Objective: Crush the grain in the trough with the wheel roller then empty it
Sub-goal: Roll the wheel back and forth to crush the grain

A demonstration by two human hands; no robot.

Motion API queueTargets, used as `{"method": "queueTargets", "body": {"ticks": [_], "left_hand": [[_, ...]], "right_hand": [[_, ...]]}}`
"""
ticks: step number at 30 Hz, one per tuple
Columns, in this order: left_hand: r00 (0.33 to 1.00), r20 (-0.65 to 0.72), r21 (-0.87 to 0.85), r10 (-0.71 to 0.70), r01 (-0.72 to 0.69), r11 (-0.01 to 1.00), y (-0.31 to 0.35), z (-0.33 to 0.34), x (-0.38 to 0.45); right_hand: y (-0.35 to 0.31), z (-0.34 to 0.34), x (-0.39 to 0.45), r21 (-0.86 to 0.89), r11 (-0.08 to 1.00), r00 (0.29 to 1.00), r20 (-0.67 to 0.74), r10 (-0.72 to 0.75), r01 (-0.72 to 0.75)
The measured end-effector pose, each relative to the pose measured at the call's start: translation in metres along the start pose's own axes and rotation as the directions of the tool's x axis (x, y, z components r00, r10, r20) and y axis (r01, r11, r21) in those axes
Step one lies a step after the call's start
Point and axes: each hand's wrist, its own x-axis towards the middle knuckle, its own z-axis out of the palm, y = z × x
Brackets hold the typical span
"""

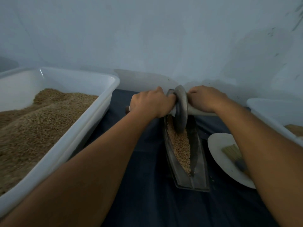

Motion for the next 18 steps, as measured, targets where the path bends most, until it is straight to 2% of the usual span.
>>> {"method": "queueTargets", "body": {"ticks": [7,14,18], "left_hand": [[0.999,-0.037,0.008,0.014,-0.014,1.000,0.002,-0.002,-0.025],[0.987,-0.119,0.123,0.106,-0.091,0.988,0.020,-0.010,-0.048],[0.985,-0.134,0.128,0.108,-0.091,0.988,0.020,-0.010,-0.063]], "right_hand": [[-0.002,0.001,-0.027,-0.074,0.997,0.999,-0.039,-0.027,0.024],[0.009,0.009,-0.064,0.037,0.999,1.000,-0.018,0.024,-0.023],[0.004,0.012,-0.087,-0.001,0.999,0.995,-0.094,0.044,-0.044]]}}
